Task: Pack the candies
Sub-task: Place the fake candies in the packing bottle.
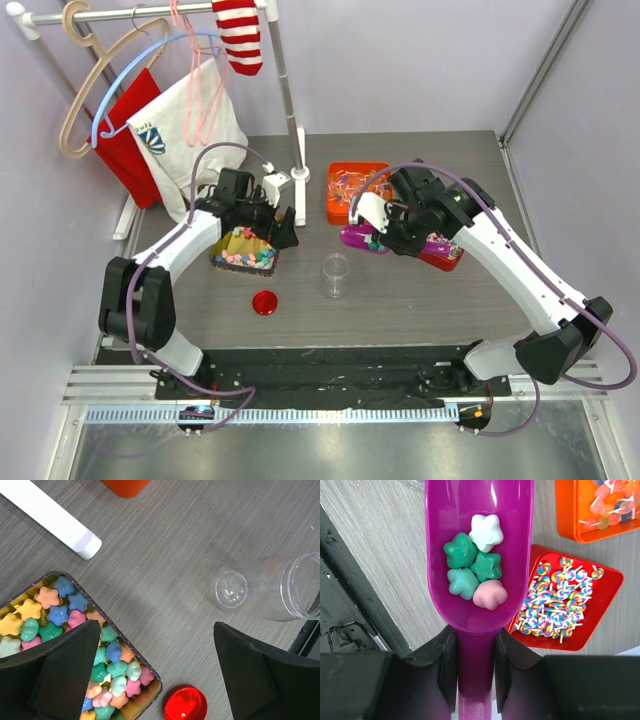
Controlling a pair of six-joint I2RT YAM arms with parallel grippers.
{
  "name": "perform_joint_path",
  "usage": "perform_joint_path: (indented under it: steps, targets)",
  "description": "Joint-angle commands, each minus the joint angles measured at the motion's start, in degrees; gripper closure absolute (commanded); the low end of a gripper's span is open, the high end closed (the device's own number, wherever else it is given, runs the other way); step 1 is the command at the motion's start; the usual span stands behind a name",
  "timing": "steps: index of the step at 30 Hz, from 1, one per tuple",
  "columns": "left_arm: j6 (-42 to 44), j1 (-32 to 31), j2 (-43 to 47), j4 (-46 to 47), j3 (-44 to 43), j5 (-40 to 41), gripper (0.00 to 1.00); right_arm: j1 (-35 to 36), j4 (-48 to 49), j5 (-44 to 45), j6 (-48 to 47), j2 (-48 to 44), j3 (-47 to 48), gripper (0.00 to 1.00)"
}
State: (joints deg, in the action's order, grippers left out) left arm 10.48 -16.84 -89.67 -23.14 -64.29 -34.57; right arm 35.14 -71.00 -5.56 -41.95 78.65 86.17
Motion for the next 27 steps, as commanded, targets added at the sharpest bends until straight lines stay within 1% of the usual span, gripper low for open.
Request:
perform_joint_path:
  steps: [1, 13, 22, 27]
  targets:
    - [-1.7, -0.3, -1.0, 3.0, -0.1, -0.9, 0.00, 0.5, -2.6, -0.2, -1.1, 1.1, 4.2, 0.99]
    - [-3.0, -1.7, -1.1, 4.1, -1.0, -0.4, 0.00, 3.3, -4.5, 0.7, -0.9, 3.8, 2.5, 0.99]
    - [-4.9, -2.8, 1.6, 2.9, -3.9, -6.3, 0.00, 4.1, -4.1, 0.0, -0.4, 4.3, 0.1, 0.99]
    - [-5.5, -5.8, 2.2, 2.0, -4.8, -6.5, 0.00, 4.8, -3.5, -0.2, 0.0, 4.6, -0.8, 0.99]
